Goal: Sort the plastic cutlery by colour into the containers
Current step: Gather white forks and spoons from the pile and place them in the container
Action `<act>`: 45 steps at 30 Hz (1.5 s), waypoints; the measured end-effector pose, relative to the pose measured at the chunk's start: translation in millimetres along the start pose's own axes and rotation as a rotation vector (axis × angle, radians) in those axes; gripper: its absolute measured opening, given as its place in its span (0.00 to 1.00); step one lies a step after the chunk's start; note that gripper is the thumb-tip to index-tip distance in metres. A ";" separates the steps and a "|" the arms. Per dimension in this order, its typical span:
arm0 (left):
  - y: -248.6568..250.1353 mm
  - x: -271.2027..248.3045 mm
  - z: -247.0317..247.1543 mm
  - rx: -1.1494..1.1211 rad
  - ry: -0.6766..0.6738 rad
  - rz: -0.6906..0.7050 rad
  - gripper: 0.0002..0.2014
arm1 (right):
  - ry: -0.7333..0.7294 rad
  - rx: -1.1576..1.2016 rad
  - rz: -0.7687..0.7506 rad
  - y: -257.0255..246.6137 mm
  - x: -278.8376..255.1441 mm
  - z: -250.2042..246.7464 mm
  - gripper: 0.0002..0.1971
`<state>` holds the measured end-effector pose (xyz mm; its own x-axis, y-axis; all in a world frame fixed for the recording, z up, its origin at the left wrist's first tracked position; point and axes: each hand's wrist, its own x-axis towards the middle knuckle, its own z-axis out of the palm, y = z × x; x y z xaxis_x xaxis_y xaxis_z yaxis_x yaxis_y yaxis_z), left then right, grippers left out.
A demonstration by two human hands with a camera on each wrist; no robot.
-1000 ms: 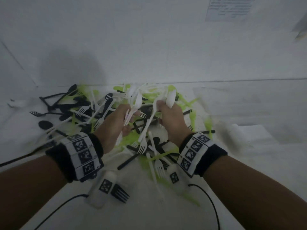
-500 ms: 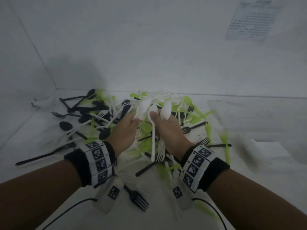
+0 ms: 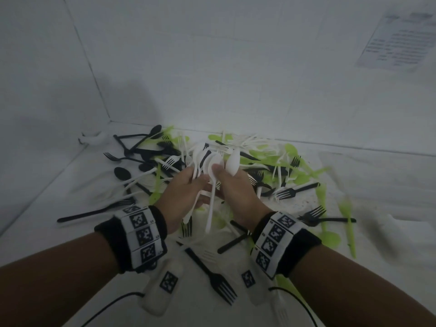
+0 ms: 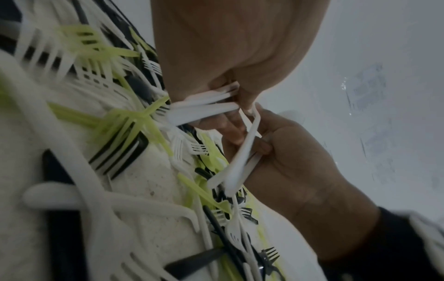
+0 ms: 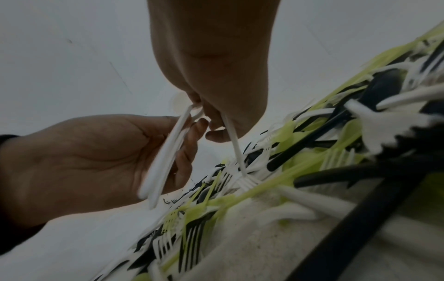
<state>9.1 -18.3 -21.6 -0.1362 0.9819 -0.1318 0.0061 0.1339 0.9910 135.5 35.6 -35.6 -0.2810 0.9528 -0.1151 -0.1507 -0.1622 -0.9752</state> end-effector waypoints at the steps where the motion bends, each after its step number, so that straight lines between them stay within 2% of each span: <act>1: -0.2 0.0 0.1 -0.016 -0.012 0.004 0.10 | -0.003 0.016 -0.003 -0.9 -0.7 0.8 0.11; 4: -0.8 0.0 1.7 0.045 -0.010 0.033 0.08 | 0.039 0.048 -0.004 -1.8 0.2 -0.8 0.11; 9: -4.4 4.5 1.2 0.120 0.041 -0.002 0.14 | 0.300 0.052 0.058 -3.7 6.4 -24.8 0.07; 10: -6.2 6.5 -0.1 0.168 0.051 0.002 0.15 | 0.316 0.068 0.071 -6.2 6.4 -31.2 0.06; 13: -9.0 13.6 2.9 0.282 0.041 -0.042 0.18 | 0.204 0.019 0.035 -11.7 -0.4 -38.0 0.09; 16: -0.6 9.8 19.8 0.248 -0.059 -0.081 0.20 | 0.066 -0.082 -0.030 -6.7 -5.8 -30.3 0.11; 20: 1.6 3.8 34.0 0.337 -0.127 0.080 0.17 | 0.101 0.026 -0.002 -10.2 -10.5 -23.0 0.15; 22: 1.1 4.1 34.5 0.307 -0.177 0.087 0.15 | 0.097 0.084 0.021 -12.0 -12.2 -23.5 0.13; 25: 5.2 -0.1 34.0 0.398 -0.262 0.131 0.13 | 0.086 0.091 0.044 -10.4 -12.9 -28.3 0.12; 28: 13.5 1.0 27.9 0.381 -0.161 0.161 0.13 | 0.072 0.111 -0.001 -8.3 -12.6 -31.3 0.10; 29: 16.4 3.3 25.0 0.332 -0.117 0.129 0.11 | 0.070 0.112 -0.018 -9.0 -13.0 -31.7 0.09; 31: 20.1 9.5 19.4 0.219 -0.080 0.031 0.15 | 0.048 0.107 -0.037 -10.5 -13.8 -30.6 0.08; 34: 23.4 12.9 16.0 0.170 -0.188 -0.023 0.14 | 0.020 0.102 -0.047 -10.2 -13.7 -23.6 0.04; 37: 18.8 16.9 11.1 0.102 -0.269 -0.093 0.16 | -0.005 0.128 -0.019 -6.7 -14.1 -18.0 0.07; 39: 15.3 17.5 8.2 0.075 -0.259 -0.099 0.16 | -0.045 0.110 -0.007 -4.8 -15.1 -15.1 0.08; 43: 11.7 11.4 9.6 -0.030 -0.113 -0.059 0.14 | -0.122 0.026 0.016 -8.5 -14.6 -8.2 0.13; 45: 7.5 13.5 6.8 -0.086 -0.010 -0.047 0.13 | -0.067 0.000 0.112 -11.9 -13.5 -7.4 0.23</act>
<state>14.1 -3.1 -16.0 -0.1240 0.9761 -0.1784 -0.0848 0.1687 0.9820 148.1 26.5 -23.8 -0.3587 0.9095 -0.2099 -0.1150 -0.2662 -0.9570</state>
